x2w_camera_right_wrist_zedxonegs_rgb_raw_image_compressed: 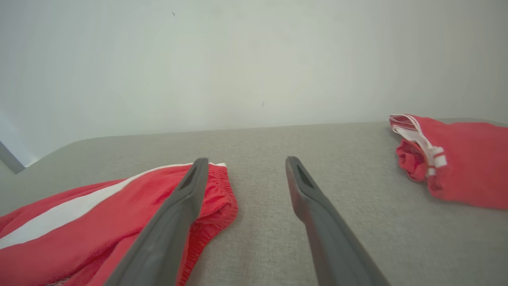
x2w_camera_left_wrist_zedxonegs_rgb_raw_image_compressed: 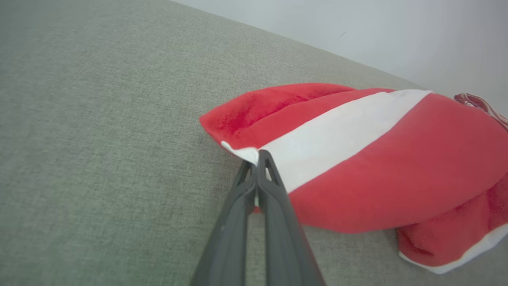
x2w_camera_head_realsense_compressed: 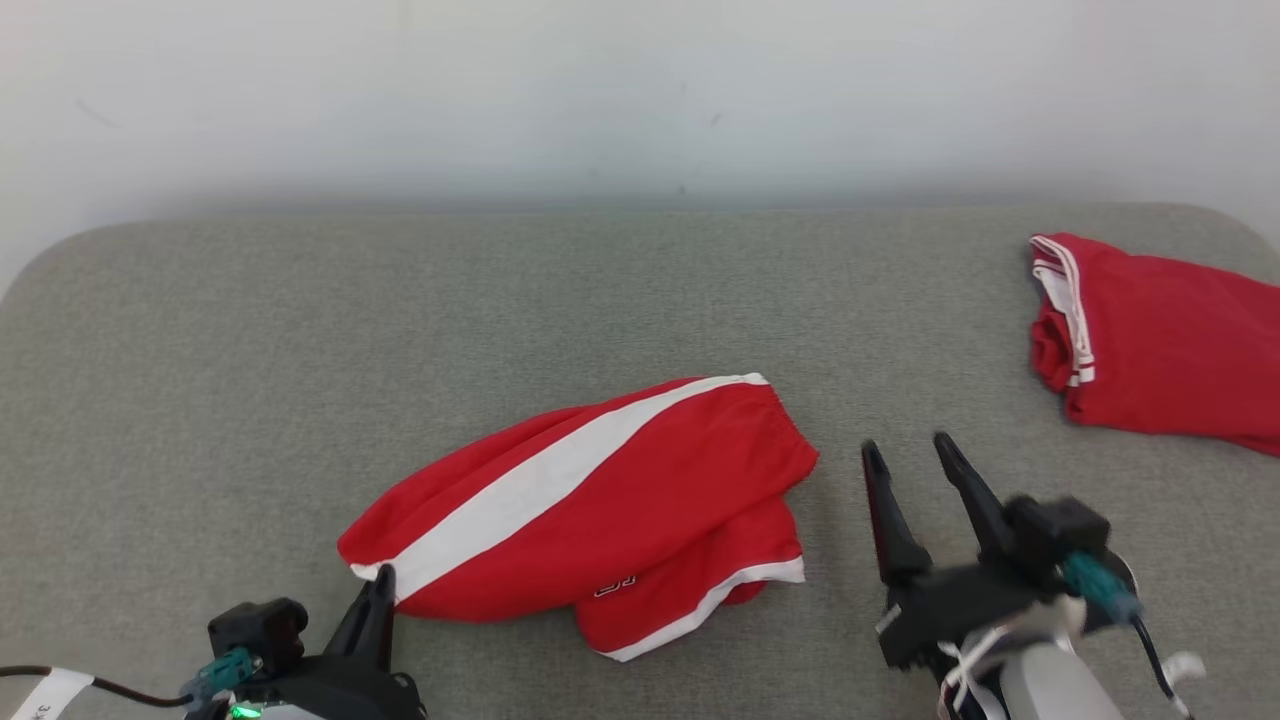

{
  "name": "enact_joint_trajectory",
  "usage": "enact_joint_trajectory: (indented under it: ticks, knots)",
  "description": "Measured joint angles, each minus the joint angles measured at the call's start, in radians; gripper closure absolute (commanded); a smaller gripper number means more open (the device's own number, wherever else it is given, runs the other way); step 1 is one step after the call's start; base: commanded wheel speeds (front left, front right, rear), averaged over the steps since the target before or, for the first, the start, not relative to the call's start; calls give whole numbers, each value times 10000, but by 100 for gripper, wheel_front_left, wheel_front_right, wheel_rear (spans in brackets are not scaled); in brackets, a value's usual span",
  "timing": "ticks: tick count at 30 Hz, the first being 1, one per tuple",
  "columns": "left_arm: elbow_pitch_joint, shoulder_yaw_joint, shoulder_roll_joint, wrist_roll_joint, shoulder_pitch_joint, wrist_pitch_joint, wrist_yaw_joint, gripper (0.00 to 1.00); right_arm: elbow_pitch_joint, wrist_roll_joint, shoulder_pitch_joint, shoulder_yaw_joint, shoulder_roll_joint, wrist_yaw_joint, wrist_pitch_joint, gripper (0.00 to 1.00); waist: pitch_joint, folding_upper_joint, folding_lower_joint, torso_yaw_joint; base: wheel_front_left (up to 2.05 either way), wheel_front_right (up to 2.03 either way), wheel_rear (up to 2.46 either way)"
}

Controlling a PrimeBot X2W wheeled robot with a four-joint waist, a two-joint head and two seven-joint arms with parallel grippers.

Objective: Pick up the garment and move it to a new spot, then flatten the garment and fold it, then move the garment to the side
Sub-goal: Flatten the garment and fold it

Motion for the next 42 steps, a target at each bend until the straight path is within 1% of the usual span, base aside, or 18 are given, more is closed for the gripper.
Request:
enact_joint_trajectory:
  ticks: [2, 4, 6, 9, 11, 14, 15, 16, 17, 18, 19, 20, 23, 31, 32, 33, 34, 42]
  knots:
    - [-324, -10, 17, 36, -2, -17, 88, 100, 431, 217, -646, 178, -21, 0, 418, 0, 37, 0, 0, 142, 0, 0, 0]
    - [-690, -67, 15, 96, -8, -6, 173, 100, 1032, 462, -1313, 393, -251, 0, 920, 0, 94, 0, 0, 286, 0, 0, 0]
    - [-978, -142, 10, 161, -16, 63, 244, 100, 1569, 1093, -2027, 435, -359, 0, 1177, 0, 170, 0, 0, 440, 0, 0, 0]
    - [-1306, -326, -4, 324, -29, 157, 284, 100, 2571, 1463, -3037, 700, -662, 0, 1806, 0, 306, 0, 1, 687, 0, 0, 0]
    - [-1442, -456, -35, 378, -47, 249, 291, 100, 3321, 1730, -3638, 909, -823, 0, 2320, 0, 415, 0, 1, 851, 0, 0, 0]
    - [-1501, -614, -98, 447, -124, 297, 249, 100, 4247, 2282, -4609, 968, -849, 0, 2694, 0, 589, 0, 1, 1096, 0, 0, 0]
    - [-1501, -614, -98, 447, -124, 297, 249, 100, 4247, 2282, -4609, 968, -849, 0, 2694, 0, 589, 0, 1, 1096, 0, 0, 0]
    - [-1522, -708, -184, 464, -251, 343, 207, 100, 4986, 2497, -5108, 1106, -857, 0, 3179, 0, 702, -1, 1, 1261, 0, 0, 0]
    - [-1517, -748, -230, 474, -285, 359, 171, 100, 5342, 2598, -5290, 1172, -863, 0, 3423, 0, 753, 0, 1, 1350, 0, 0, 0]
    - [-1517, -748, -230, 474, -285, 359, 171, 100, 5342, 2598, -5290, 1172, -863, 0, 3423, 0, 753, 0, 1, 1350, 0, 0, 0]
    - [-1471, -876, -322, 533, -356, 366, 146, 100, 5891, 2949, -5600, 1233, -867, 0, 3731, 0, 842, 0, 1, 1528, 0, 0, 0]
    - [-1471, -876, -322, 533, -356, 366, 146, 100, 5891, 2949, -5600, 1233, -867, 0, 3731, 0, 842, 0, 1, 1528, 0, 0, 0]
    - [-1392, -974, -428, 564, -499, 360, 73, 100, 6562, 3012, -6077, 1488, -955, 0, 3962, 0, 946, 0, 1, 1785, 0, 0, 0]
    - [-1103, -1066, -568, 564, -641, 245, -23, 100, 7965, 3231, -6511, 1942, -1093, 0, 4385, 0, 1061, 0, 1, 2252, 0, 0, 0]
    - [-1083, -1076, -577, 564, -641, 236, -29, 100, 8040, 3260, -6561, 1971, -1091, 0, 4326, 22, 1069, 0, 1, 2276, 0, 0, 0]
    - [-1060, -1080, -589, 564, -646, 219, -31, 100, 8098, 3256, -6631, 2059, -1091, 0, 4299, 91, 1075, 0, 1, 2292, 0, 0, 0]
    - [-1043, -1080, -598, 562, -654, 203, -35, 100, 8126, 3256, -6697, 2140, -1087, 0, 4266, 100, 1074, 0, 1, 2299, 0, 0, 0]
    - [-871, -997, -493, 504, -662, 111, -63, 100, 7948, 3582, -6755, 2686, -1057, 0, 3298, 100, 864, 1, 0, 2041, 0, 0, 0]
